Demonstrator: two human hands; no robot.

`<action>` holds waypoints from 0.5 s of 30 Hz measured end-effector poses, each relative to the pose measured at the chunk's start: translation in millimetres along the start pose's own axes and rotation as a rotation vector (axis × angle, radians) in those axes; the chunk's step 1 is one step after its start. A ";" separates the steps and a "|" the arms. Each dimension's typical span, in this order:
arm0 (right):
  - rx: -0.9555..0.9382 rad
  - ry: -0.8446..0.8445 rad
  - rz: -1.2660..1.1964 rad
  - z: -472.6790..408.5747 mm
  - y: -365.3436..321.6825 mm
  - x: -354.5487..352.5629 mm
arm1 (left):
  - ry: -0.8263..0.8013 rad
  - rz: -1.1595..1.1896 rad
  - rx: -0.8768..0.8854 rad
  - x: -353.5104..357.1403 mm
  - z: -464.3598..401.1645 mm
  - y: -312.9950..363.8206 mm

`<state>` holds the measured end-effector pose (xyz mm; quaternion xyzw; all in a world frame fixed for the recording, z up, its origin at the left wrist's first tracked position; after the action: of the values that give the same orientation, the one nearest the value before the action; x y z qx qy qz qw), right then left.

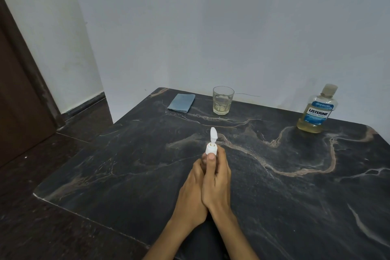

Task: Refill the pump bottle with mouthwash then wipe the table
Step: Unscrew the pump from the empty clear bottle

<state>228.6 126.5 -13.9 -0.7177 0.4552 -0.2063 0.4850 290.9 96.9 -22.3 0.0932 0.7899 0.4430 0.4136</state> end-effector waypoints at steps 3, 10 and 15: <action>0.002 -0.002 0.003 -0.4 -0.6 0.7 | 0.008 0.029 -0.015 1.0 -0.8 -0.6; 0.010 -0.017 0.030 -1.7 -4.9 0.6 | 0.000 0.005 -0.022 1.4 0.1 -1.9; 0.027 -0.033 0.037 -1.6 -7.9 0.3 | 0.015 0.011 -0.005 0.2 1.0 1.3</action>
<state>231.2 126.3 -6.2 -0.7058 0.4577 -0.1915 0.5056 291.3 98.3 -21.7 0.0933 0.7914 0.4477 0.4056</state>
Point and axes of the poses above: each hand's wrist, its own z-axis away from the middle knuckle, its own x-axis out of the palm, y = z × x, the point moved 1 cm from there along -z, towards the middle knuckle, and after that the axes turned 1 degree about z, right-handed, at the moved point
